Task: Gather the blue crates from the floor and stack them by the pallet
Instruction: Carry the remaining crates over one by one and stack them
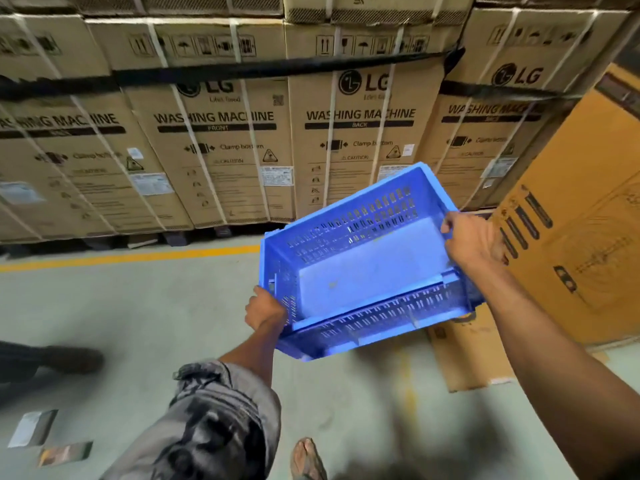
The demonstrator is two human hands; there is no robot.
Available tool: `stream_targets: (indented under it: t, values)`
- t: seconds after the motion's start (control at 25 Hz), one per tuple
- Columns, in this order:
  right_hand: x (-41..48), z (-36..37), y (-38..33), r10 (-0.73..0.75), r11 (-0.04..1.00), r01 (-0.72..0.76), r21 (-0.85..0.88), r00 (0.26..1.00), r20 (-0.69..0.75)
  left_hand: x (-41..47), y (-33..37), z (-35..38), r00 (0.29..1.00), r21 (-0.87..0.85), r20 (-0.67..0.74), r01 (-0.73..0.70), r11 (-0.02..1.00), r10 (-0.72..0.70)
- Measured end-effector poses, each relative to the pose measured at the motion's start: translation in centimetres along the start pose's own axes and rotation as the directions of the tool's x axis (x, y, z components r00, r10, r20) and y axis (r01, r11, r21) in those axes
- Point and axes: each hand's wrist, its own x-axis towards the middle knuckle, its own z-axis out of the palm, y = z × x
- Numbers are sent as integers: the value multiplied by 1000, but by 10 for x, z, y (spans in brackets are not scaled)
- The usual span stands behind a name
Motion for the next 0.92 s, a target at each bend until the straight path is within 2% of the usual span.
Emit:
stream_targets:
  t: [0.32, 0.48, 0.76, 0.92]
  values:
    - [108, 121, -30, -6, 996, -15, 92, 975, 221, 116, 38, -29, 991, 50, -129, -36, 998, 43]
    - [197, 205, -49, -16, 984, -34, 176, 961, 277, 202, 69, -11, 980, 78, -194, -34, 996, 48]
    - [327, 363, -81, -17, 973, -37, 228, 974, 228, 372, 89, 70, 968, 99, -210, -117, 988, 136]
    - [362, 475, -91, -18, 968, -26, 250, 985, 171, 462, 65, 144, 951, 85, -251, -162, 983, 178]
